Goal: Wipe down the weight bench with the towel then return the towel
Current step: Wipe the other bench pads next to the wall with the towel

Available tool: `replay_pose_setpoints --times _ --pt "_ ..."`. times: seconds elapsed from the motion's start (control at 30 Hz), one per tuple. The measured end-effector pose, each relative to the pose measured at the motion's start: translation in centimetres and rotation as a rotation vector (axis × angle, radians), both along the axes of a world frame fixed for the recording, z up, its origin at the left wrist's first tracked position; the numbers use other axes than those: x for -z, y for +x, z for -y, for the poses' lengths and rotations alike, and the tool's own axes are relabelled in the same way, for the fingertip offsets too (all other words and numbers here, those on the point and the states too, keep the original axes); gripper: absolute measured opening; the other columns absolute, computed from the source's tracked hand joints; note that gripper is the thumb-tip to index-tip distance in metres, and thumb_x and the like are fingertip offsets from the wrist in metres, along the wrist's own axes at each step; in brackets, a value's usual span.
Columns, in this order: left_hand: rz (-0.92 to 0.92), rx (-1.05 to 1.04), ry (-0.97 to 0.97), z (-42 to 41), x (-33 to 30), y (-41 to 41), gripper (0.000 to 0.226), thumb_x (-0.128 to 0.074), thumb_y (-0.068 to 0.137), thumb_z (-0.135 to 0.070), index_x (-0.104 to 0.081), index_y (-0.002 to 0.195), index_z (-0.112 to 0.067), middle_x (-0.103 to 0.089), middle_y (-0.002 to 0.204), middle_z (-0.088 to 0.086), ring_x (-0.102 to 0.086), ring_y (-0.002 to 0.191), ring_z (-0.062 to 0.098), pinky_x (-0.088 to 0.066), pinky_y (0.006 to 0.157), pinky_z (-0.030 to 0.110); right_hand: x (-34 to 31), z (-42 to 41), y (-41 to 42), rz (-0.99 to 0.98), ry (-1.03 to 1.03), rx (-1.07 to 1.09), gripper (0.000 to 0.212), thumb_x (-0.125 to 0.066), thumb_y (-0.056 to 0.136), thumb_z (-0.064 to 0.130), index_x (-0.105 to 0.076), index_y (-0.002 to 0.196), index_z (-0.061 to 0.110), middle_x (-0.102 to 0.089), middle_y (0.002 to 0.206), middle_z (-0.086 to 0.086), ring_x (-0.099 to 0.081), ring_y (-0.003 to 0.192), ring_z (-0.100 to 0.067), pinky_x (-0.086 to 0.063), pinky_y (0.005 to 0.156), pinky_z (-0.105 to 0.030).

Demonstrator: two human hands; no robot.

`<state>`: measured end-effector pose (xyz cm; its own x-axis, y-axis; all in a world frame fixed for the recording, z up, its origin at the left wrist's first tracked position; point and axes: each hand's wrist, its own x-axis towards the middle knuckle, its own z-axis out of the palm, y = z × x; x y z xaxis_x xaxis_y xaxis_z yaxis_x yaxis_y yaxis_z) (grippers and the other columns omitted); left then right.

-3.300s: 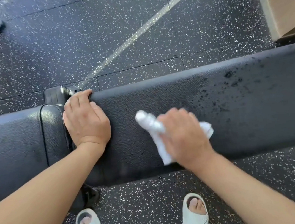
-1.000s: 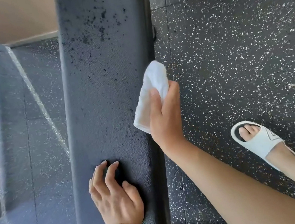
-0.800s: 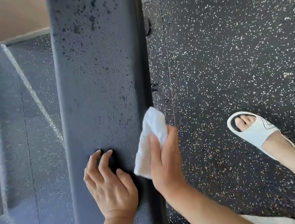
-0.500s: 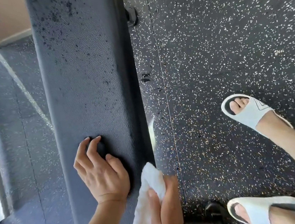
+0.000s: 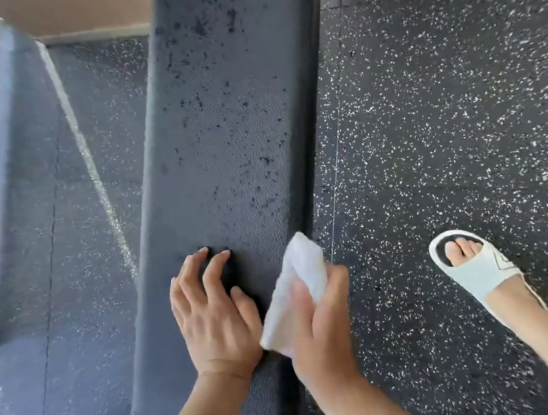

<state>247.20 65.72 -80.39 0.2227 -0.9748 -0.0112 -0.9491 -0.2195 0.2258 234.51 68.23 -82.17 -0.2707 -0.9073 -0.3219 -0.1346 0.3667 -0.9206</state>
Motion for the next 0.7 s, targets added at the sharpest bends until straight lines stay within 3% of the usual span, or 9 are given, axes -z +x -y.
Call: replay_pose_setpoints --times 0.03,0.13,0.27,0.37,0.5,0.57,0.7 --pt "-0.004 -0.003 0.005 0.0 0.0 0.0 0.052 -0.043 0.086 -0.02 -0.055 0.136 -0.012 -0.044 0.149 0.013 -0.043 0.135 0.044 -0.031 0.115 0.063 0.0 2.7 -0.1 -0.021 -0.044 0.03 0.014 -0.047 0.106 0.038 -0.039 0.118 0.035 -0.051 0.115 -0.001 -0.055 0.108 -0.018 -0.046 0.092 -0.031" --pt "-0.004 0.032 -0.01 0.0 0.0 0.1 0.051 -0.043 0.087 -0.021 -0.053 0.136 -0.013 -0.045 0.149 0.014 -0.042 0.136 0.043 -0.03 0.116 0.064 0.5 7.3 -0.5 -0.073 -0.093 0.044 0.017 -0.045 0.106 0.037 -0.034 0.118 0.041 -0.048 0.118 0.0 -0.05 0.113 -0.008 -0.039 0.096 -0.018" --pt "0.011 0.047 -0.032 0.1 0.1 0.3 0.048 -0.043 0.089 -0.021 -0.052 0.135 -0.013 -0.048 0.146 0.018 -0.045 0.137 0.045 -0.028 0.12 0.063 1.0 8.5 -2.3 -0.11 -0.154 -0.111 0.017 -0.045 0.105 0.035 -0.039 0.12 0.03 -0.048 0.118 -0.003 -0.052 0.107 -0.019 -0.044 0.094 -0.028" --pt "0.001 0.043 -0.028 0.2 0.0 0.2 0.046 -0.044 0.09 -0.021 -0.054 0.134 -0.013 -0.049 0.145 0.018 -0.045 0.138 0.045 -0.027 0.121 0.061 1.6 9.8 -4.1 -0.27 -0.298 -0.306 0.018 -0.049 0.102 0.021 -0.044 0.118 0.016 -0.041 0.111 0.004 -0.045 0.097 -0.016 -0.043 0.086 -0.023" --pt "0.008 0.032 -0.014 0.3 -0.3 0.3 0.047 -0.045 0.089 -0.022 -0.058 0.132 -0.012 -0.05 0.145 0.017 -0.045 0.138 0.044 -0.023 0.124 0.057 1.3 10.9 -6.1 -0.488 -0.502 -0.635 0.029 -0.061 0.091 0.01 -0.05 0.118 0.013 -0.049 0.111 -0.005 -0.051 0.091 -0.028 -0.047 0.079 -0.042" --pt "0.004 0.025 -0.015 0.3 -0.3 0.2 0.047 -0.045 0.089 -0.023 -0.06 0.132 -0.01 -0.051 0.145 0.017 -0.046 0.137 0.044 -0.025 0.123 0.06 0.8 11.3 -6.2 -0.562 -0.582 -0.757 0.028 -0.063 0.091 0.012 -0.052 0.116 0.013 -0.056 0.108 -0.008 -0.052 0.087 -0.03 -0.047 0.074 -0.047" --pt "-0.009 0.034 -0.041 0.3 -0.3 0.2 0.046 -0.045 0.091 -0.023 -0.058 0.133 -0.011 -0.053 0.145 0.017 -0.048 0.138 0.044 -0.029 0.119 0.064 0.0 11.6 -5.8 -0.617 -0.694 -0.908 0.02 -0.054 0.099 0.026 -0.053 0.115 0.015 -0.059 0.105 -0.006 -0.05 0.084 -0.027 -0.043 0.07 -0.043"
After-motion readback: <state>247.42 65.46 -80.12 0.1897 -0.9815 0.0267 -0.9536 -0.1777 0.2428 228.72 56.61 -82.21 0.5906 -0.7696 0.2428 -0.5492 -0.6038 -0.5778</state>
